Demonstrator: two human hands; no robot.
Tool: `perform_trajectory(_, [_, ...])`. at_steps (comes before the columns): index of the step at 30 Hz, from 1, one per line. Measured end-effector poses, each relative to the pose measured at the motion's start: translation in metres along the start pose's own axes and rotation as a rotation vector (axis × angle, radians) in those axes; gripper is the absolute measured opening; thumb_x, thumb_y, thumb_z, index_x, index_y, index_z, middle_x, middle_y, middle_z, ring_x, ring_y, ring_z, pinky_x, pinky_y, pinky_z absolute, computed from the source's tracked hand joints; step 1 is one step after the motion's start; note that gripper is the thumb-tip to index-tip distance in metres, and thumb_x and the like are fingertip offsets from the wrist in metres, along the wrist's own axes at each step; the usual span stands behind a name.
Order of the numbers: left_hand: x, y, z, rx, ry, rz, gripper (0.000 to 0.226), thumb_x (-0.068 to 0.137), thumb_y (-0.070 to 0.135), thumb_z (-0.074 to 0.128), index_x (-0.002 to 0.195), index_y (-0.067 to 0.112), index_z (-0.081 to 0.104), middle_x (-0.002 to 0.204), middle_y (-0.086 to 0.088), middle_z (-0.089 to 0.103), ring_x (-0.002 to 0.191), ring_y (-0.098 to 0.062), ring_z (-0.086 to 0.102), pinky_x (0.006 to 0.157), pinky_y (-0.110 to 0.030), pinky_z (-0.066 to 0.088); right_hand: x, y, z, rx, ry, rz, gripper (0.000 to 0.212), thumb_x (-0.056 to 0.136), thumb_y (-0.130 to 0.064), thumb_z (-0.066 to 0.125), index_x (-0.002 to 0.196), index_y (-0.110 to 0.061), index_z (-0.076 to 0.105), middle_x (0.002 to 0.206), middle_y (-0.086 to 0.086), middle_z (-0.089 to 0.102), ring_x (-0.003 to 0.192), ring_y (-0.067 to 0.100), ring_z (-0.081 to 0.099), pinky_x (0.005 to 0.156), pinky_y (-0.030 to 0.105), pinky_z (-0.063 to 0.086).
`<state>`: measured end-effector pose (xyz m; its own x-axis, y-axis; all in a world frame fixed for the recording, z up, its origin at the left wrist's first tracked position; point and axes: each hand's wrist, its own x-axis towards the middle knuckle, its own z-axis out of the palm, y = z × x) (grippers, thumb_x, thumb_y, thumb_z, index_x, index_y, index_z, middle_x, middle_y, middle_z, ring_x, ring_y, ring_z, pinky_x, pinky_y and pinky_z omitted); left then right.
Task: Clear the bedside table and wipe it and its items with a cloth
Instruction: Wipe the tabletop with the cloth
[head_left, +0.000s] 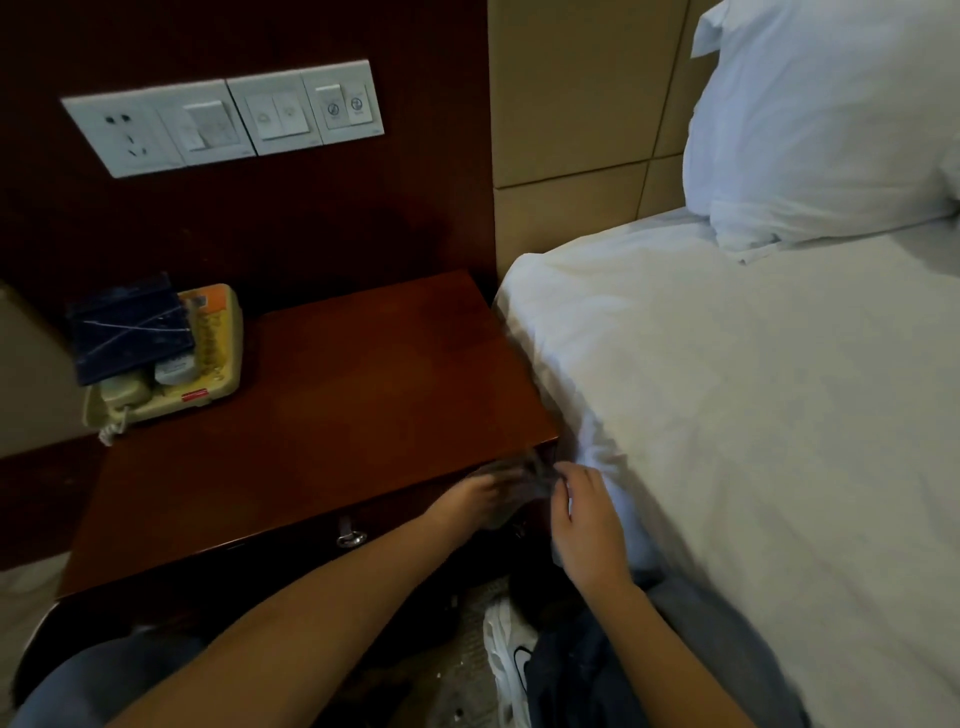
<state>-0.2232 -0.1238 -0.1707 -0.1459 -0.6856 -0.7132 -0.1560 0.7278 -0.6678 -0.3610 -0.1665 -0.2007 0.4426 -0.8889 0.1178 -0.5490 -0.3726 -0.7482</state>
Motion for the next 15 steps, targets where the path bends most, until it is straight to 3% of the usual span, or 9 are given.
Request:
perform_trajectory(3, [-0.038,0.013,0.011,-0.026,0.032,0.186,0.059,0.099,0.005,0.028,0.146,0.002,-0.008,0.158,-0.005,-0.012,0.144,-0.018,-0.014,0.109,-0.024,-0.014,-0.001,0.001,0.002,-0.015,-0.066,-0.02,0.031,0.1,-0.018,0.041,0.127,-0.01,0.053,0.123,0.003,0.054,0.11,0.017,0.053,0.083,0.013,0.034])
perform_trajectory(7, [-0.057,0.053,0.041,-0.106,-0.149,0.026,0.084,0.093,0.016,0.053,0.147,0.005,-0.011,0.157,-0.006,-0.019,0.144,-0.022,-0.018,0.113,-0.035,-0.008,0.0,-0.002,0.006,-0.007,-0.071,-0.019,0.031,0.1,-0.02,0.04,0.127,-0.011,0.053,0.123,0.003,0.053,0.105,0.017,0.056,0.08,0.016,0.038])
perform_trajectory(10, [-0.063,0.057,0.048,-0.036,-0.169,-0.012,0.097,0.089,0.023,0.06,0.145,0.007,-0.018,0.155,-0.005,-0.025,0.142,-0.023,-0.021,0.112,-0.037,-0.011,0.0,-0.005,0.011,-0.013,-0.043,-0.07,0.031,0.099,-0.02,0.042,0.125,-0.01,0.054,0.124,0.004,0.054,0.106,0.017,0.056,0.083,0.017,0.04])
perform_trajectory(14, [-0.044,0.012,0.009,0.024,-0.047,0.15,0.069,0.1,0.018,0.036,0.146,0.005,-0.015,0.157,-0.006,-0.02,0.144,-0.02,-0.016,0.112,-0.029,-0.01,0.005,-0.006,0.016,0.001,-0.017,-0.066,0.032,0.1,-0.022,0.04,0.127,-0.011,0.054,0.125,0.003,0.053,0.108,0.016,0.056,0.086,0.02,0.043])
perform_trajectory(15, [-0.032,0.001,-0.004,0.009,-0.034,0.202,0.061,0.102,0.014,0.027,0.146,0.001,-0.012,0.158,-0.008,-0.017,0.145,-0.021,-0.013,0.11,-0.025,-0.017,0.006,-0.004,0.017,-0.009,-0.017,-0.064,0.033,0.1,-0.024,0.038,0.128,-0.012,0.053,0.126,0.002,0.053,0.109,0.015,0.055,0.088,0.02,0.043])
